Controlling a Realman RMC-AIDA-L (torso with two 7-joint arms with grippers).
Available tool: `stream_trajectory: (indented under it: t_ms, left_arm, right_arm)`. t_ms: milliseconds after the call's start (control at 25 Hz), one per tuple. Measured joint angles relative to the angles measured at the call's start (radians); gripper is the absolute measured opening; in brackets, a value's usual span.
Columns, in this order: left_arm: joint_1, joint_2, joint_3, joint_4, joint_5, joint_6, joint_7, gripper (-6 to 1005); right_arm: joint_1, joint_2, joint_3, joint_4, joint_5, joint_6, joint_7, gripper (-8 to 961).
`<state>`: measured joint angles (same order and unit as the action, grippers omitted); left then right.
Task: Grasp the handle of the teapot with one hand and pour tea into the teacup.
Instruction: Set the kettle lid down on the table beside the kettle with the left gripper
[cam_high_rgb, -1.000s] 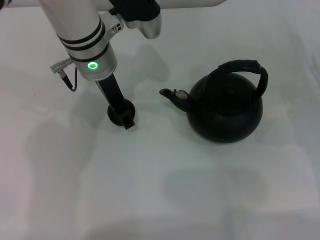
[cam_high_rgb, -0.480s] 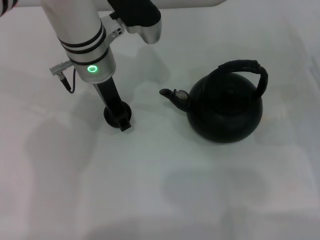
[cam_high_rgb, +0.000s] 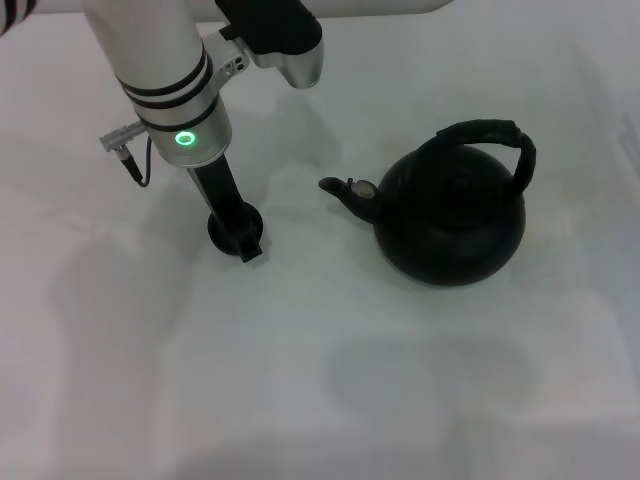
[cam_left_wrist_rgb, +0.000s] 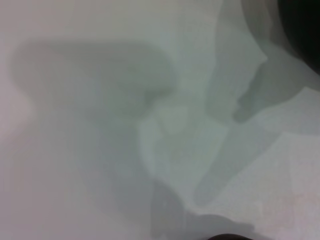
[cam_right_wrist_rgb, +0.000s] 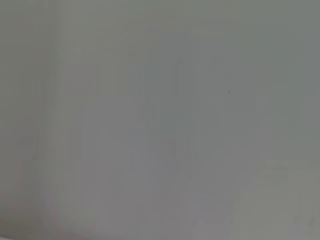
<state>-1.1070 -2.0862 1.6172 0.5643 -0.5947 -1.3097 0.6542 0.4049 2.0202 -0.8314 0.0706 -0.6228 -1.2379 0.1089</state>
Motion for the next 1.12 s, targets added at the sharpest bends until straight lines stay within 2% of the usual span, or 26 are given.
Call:
stream_trajectory:
  t_ms: [560,960,1120]
  left_arm:
    - [0.008,0.000,0.017,0.003,0.002,0.014,-0.007,754]
    - [0.049,-0.001,0.026,0.088,0.006,0.004,-0.011,806]
    - [0.082,0.001,0.047,0.162,0.008,-0.018,-0.020,814]
  right_arm:
    - [0.000,0.000,0.000,-0.003,0.000,0.003,0.000,817]
    - [0.000,0.000,0.000,-0.003,0.000,0.004,0.000,818]
    - [0.000,0.000,0.000,-0.005,0.000,0.006,0.000,818]
